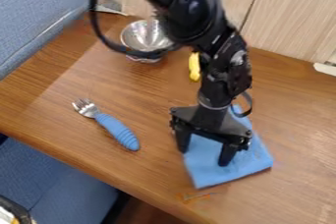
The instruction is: Moves the blue towel from the bottom side of the table to the top side
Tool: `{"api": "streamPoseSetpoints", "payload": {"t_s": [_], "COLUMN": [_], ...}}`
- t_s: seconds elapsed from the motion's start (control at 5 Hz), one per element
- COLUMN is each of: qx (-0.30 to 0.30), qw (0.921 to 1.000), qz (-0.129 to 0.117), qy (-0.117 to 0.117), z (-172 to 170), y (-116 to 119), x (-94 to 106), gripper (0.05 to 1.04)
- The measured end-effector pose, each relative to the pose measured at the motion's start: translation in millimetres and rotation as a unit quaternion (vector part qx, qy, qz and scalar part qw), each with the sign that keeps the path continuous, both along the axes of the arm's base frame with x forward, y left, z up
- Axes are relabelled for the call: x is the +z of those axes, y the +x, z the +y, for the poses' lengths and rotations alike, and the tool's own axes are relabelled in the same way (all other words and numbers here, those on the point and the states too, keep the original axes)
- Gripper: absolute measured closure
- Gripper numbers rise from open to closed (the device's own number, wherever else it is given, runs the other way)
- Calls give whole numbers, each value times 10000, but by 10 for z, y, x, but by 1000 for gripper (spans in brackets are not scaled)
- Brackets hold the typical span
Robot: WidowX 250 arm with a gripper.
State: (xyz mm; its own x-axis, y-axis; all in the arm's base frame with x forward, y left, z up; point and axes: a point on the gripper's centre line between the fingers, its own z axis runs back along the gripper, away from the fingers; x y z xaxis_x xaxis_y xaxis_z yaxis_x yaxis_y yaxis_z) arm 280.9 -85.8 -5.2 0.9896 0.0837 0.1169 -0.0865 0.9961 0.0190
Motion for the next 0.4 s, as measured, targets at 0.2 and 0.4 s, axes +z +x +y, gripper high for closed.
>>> {"api": "streamPoseSetpoints", "payload": {"t_s": [0.2,0.4], "qx": [154,237], "qw": [9998,9995], "qz": [-42,-135], "qy": [-103,-160], "z": [-37,-74], "y": [257,554], "x": [3,15], "gripper": [83,83]}}
